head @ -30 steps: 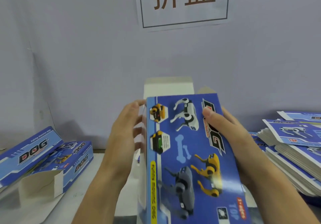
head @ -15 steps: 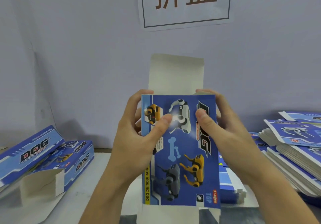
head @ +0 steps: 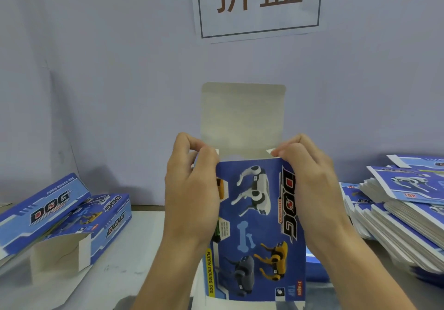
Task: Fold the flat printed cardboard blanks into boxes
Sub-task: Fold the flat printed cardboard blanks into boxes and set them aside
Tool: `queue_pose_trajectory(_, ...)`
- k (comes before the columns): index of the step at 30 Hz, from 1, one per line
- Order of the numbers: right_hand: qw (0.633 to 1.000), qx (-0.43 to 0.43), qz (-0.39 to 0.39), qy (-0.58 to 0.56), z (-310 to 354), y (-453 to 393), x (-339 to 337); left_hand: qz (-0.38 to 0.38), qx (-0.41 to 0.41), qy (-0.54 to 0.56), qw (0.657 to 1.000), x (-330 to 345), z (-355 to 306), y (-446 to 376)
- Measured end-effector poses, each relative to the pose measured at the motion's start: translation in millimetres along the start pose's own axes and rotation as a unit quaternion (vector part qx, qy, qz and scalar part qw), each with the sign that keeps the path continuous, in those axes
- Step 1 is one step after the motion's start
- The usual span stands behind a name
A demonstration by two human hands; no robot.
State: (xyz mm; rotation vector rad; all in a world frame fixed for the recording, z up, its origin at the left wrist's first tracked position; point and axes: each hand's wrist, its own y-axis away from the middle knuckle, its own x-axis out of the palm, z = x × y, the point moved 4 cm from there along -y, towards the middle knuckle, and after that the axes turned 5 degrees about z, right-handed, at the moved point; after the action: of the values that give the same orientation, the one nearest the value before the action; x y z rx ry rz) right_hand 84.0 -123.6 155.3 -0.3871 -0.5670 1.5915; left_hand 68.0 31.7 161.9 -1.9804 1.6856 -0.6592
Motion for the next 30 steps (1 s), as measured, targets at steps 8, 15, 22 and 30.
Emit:
queue_pose_trajectory(8, 0.998, 0.049, 0.019, -0.02, 3.6, 1.5, 5.4, 0.03, -0.043, 0.043, 0.998, 1.7, -4.1, -1.3)
queue_pose_trajectory(15, 0.999, 0.014, 0.012, -0.045, 9.0, -4.7, 3.3, 0.007, 0.023, 0.087, 0.996, -2.0, -9.1, 3.8)
queue_pose_trajectory(22, 0.994, -0.003, 0.07, -0.088, 8.8, 12.4, 11.0, 0.047, -0.001, 0.106, 0.993, -0.3, -4.3, 3.5)
queue_pose_trajectory(30, 0.997, -0.037, 0.035, -0.055, 10.5, 5.7, 7.6, 0.056, 0.038, 0.091, 0.994, -2.1, -8.2, 2.5)
